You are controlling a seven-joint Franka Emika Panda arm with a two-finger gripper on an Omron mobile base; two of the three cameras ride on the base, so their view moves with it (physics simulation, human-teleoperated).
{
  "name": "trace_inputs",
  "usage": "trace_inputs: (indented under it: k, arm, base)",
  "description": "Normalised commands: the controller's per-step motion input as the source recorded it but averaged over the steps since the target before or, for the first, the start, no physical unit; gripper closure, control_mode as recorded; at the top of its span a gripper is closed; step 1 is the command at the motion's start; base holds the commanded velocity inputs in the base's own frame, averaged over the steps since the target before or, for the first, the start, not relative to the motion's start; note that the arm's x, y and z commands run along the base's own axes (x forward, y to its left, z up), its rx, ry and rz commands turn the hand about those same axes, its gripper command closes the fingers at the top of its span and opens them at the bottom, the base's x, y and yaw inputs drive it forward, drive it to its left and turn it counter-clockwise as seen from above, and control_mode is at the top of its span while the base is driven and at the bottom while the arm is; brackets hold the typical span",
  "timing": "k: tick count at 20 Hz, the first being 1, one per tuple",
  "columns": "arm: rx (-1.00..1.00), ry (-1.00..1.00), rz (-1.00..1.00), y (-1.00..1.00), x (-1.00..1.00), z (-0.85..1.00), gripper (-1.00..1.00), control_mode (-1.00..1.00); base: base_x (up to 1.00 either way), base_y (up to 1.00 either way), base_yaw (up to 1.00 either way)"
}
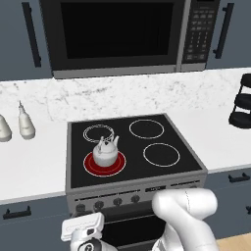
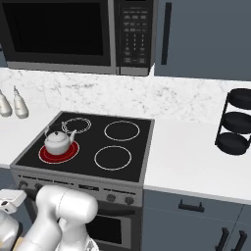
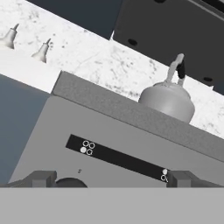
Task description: Turn off the front left burner of the stove.
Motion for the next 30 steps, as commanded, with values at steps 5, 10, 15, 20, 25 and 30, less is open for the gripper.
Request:
trace_inputs:
  k: [5,10,15,20,25,30]
  arm:
    - [0.00,0.00,-0.01,0.03,0.16,-0.08,-1.00,-1.00]
    - [0.00,0.00,-0.02,0.09,0.15,-0.15,-1.00,-1.00]
    - [0.00,0.00,-0.03,0.13,0.11,-0.23,-1.00,-1.00]
    - [0.00,0.00,-0.03,0.13,0.12,-0.22,-1.00,-1.00]
    - [0.00,0.00,-0.04,0.04,0.16,-0.07,-1.00,-1.00]
    - [0.00,0.00,-0.04,0.00,0.17,-0.04,-1.00,-1.00]
  base:
    - [0.00,0.00,0.00]
    - [0.00,0.00,0.00]
    - [0.00,0.00,0.00]
    - [0.00,0.00,0.00]
    - [0.00,0.00,0.00]
    - [0.00,0.00,0.00]
